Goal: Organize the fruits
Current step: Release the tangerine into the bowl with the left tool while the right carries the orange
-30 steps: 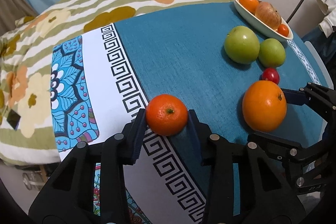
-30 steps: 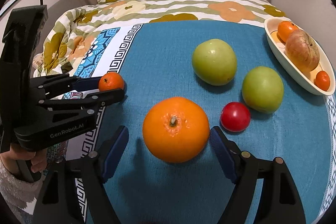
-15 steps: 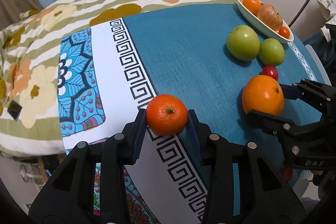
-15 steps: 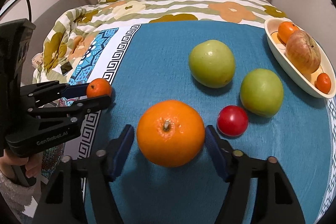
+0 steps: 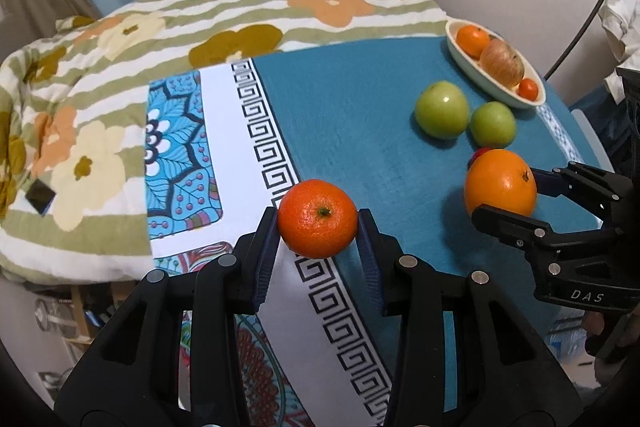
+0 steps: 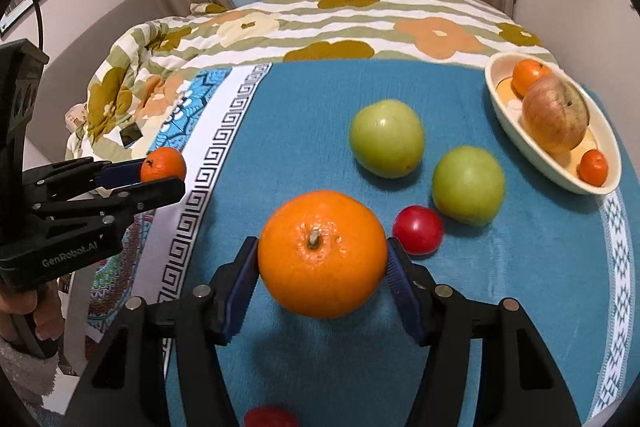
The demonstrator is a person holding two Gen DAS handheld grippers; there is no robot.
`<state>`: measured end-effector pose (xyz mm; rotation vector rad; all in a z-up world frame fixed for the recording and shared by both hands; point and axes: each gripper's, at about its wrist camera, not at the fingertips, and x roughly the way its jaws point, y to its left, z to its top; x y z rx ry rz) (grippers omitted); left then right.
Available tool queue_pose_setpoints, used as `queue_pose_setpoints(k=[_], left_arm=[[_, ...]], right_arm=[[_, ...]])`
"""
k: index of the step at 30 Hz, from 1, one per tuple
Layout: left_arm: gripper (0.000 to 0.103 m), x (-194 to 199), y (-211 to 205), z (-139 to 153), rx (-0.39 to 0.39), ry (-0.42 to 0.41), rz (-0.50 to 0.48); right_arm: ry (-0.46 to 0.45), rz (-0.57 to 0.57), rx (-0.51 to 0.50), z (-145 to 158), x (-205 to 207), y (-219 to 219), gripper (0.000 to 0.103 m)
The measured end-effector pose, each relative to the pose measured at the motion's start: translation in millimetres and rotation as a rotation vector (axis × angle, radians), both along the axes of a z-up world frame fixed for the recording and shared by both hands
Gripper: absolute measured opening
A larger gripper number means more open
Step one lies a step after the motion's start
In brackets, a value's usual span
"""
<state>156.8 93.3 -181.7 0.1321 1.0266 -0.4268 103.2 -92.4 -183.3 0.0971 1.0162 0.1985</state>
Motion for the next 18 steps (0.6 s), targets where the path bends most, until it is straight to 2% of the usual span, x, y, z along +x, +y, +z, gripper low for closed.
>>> queue_pose_setpoints(k=[10,18], left_arm=[[0.043,-18,-30,63,-0.047,-0.08,-0.018],[0.043,-22,-91,97,-0.064,-0.136,0.006]], right_arm=[[-0.058,-0.051,0.014,51,-14,-43,0.057],[-0.088,-0.059,0.012,70,-17,-108,0.057]])
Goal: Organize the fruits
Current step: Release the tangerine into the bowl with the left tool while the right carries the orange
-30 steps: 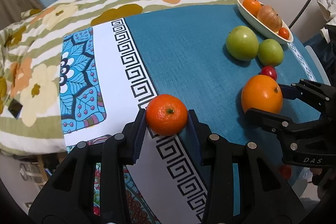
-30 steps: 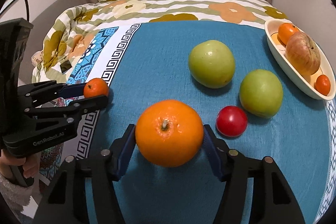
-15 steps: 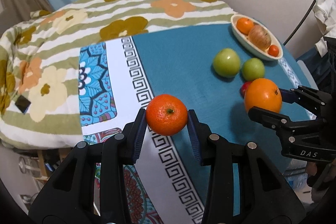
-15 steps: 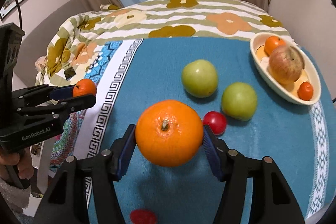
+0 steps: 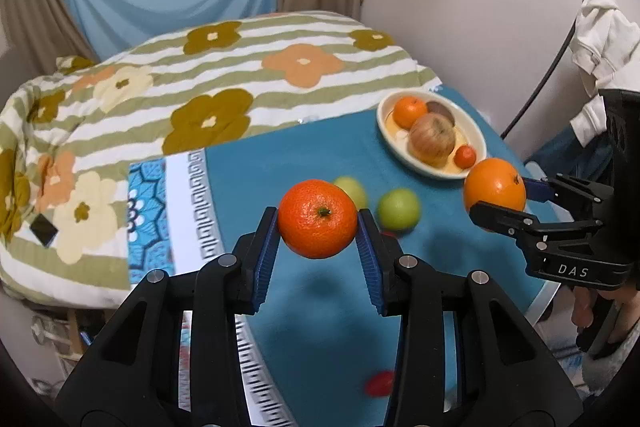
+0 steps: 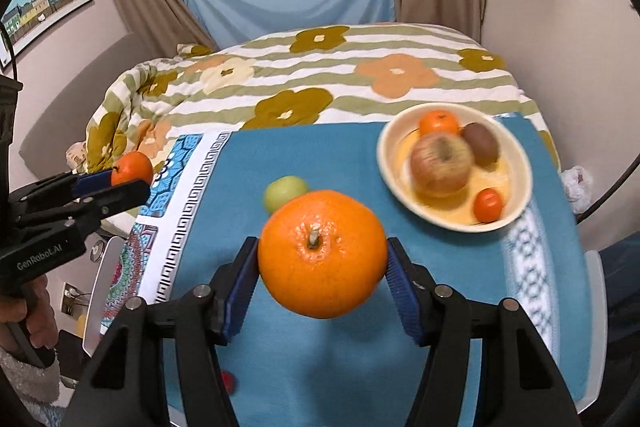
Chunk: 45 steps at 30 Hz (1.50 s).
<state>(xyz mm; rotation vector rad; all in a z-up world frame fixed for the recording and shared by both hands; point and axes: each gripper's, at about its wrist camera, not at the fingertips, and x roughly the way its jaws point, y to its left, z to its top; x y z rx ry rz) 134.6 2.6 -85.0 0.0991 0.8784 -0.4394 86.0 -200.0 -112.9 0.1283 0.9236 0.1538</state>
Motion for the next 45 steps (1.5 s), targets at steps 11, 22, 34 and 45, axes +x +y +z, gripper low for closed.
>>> queue_pose_setpoints(k=[11,22,34,45], left_arm=[[0.043,3,-112,-3,-0.032,0.031,0.025],[0.043,27,-215,-47,-0.031,0.09,0.015],[0.043,49,-255,-99,0.012,0.147,0.029],[0.094,54,-265,-100,0.031,0.154,0.028]], right_arm=[[0.018,0.066,-0.018,-3,10,-99,0.057],[0.031,0.099,-0.012,-24,36,-175,0.057],[0.044,0.104,0.025,-45,60,-210,0.057],[0.052,0.116,0.045,-50,73,-215,0.057]])
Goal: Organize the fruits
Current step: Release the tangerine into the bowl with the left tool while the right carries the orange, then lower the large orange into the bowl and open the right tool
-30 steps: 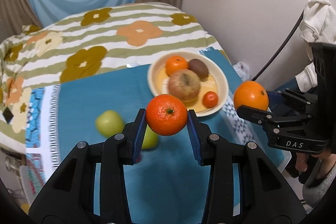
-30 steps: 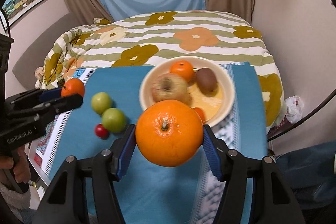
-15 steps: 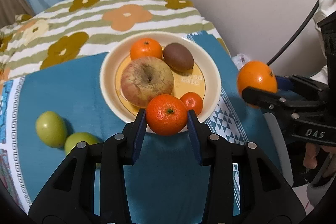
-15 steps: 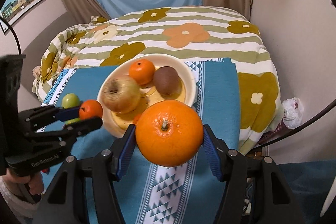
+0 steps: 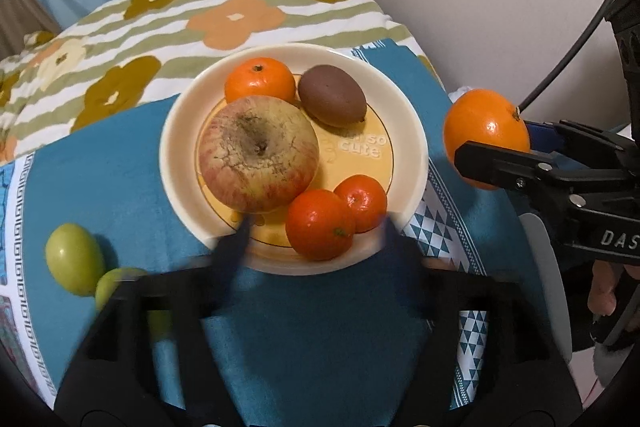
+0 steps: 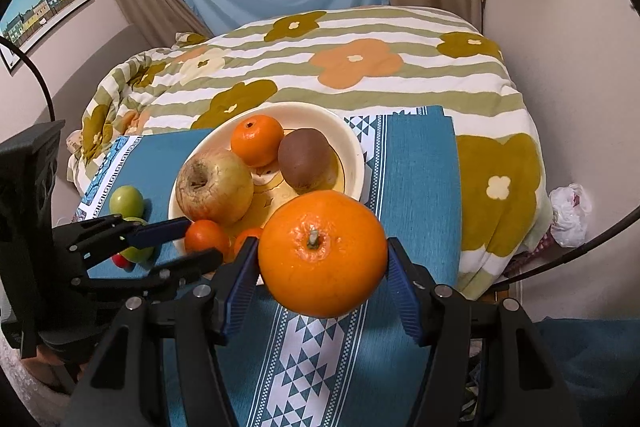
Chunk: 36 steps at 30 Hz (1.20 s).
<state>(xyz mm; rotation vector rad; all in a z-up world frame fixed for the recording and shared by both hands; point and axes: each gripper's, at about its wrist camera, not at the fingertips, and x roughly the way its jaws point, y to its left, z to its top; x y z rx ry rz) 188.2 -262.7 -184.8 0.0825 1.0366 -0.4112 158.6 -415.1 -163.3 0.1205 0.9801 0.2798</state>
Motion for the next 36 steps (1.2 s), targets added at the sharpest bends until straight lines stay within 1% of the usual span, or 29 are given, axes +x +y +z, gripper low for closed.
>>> queue_pose_setpoints(k=[1,3,12,18,26,31,32,33,35,36], left_arm=[[0.103,-1,2,3,-0.007,-0.013,0.007],[0.103,-3,9,12,-0.026,-0.03,0.015],[0.103,-6,34,27,0.003,-0.037,0.072],[0.103,-9,52,35,0.014,-0.044,0.123],[0.103,-9,71,26,0.015,-0.031,0.187],[0.103,-10,72,24,0.015,-0.027,0.204],[0.103,-11,71,25,0.017,-0.028,0.206],[0.103,-12,71,26,0.019,-0.03,0.206],[0.103,-12,72,28,0.022,-0.038,0.204],[0.103,-13,72,31,0.021,-0.042,0.203]], right_arm=[[-0.001,0.001,0.0,1,1,-1,0.057],[-0.003,0.003,0.0,2,4,-2,0.057],[-0.003,0.035,0.01,5,16,4,0.057],[0.024,0.079,0.029,-6,33,16,0.057],[0.065,0.11,0.053,-28,46,30,0.058],[0.051,0.105,0.02,-31,46,33,0.058],[0.028,0.102,0.036,-27,44,32,0.063],[0.0,0.095,0.057,-23,42,30,0.08],[-0.045,0.08,0.08,-13,39,25,0.103],[-0.055,0.074,0.079,-10,38,24,0.103]])
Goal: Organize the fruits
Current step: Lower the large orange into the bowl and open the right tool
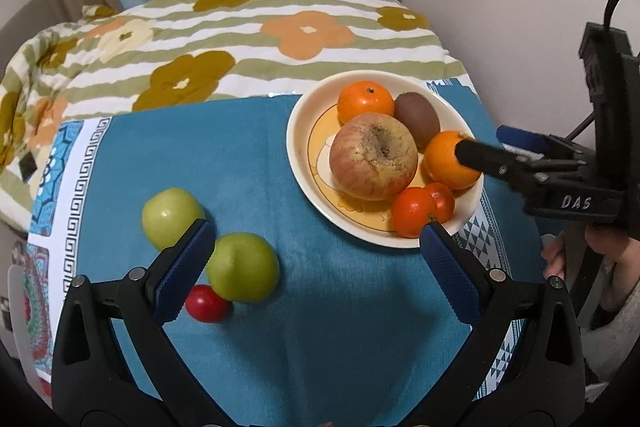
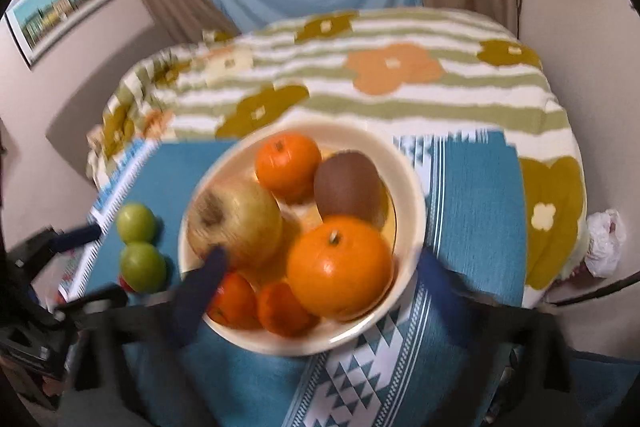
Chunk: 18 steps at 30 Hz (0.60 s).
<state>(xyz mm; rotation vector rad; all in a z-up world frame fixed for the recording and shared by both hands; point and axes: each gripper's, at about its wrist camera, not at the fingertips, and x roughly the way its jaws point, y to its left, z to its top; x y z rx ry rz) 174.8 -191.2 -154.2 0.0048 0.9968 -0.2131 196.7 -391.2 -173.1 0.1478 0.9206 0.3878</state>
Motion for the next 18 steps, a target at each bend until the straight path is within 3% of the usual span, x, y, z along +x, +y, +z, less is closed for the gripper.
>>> queue_pose_setpoints(k=[18], left_arm=[[0.103,-55,36,50,0.008,-0.076,0.067]], right_arm=[[-0.009,0.022,-0.078,36,-45,6,0.103]])
